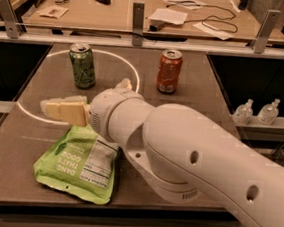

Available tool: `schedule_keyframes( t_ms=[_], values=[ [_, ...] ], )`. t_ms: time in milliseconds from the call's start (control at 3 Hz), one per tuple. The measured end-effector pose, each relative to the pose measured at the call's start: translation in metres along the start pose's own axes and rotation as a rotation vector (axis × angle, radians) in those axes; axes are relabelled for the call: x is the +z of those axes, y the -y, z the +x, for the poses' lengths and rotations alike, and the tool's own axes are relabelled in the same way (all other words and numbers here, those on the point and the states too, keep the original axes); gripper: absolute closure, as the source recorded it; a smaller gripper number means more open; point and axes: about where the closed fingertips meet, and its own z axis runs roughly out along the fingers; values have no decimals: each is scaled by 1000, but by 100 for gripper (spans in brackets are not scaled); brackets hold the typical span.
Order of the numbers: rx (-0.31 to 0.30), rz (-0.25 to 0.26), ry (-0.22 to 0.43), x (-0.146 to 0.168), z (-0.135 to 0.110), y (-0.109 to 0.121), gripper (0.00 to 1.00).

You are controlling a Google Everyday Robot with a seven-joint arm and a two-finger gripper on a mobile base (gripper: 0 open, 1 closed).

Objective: Move green can near coke can

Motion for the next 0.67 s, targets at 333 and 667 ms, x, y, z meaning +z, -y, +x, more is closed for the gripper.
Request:
schedule_keyframes(
  t_ms=[333, 667],
  values=[
    [2, 13, 16, 27, 2, 5, 0],
    [-7, 17, 10, 57, 7, 10, 0]
  ],
)
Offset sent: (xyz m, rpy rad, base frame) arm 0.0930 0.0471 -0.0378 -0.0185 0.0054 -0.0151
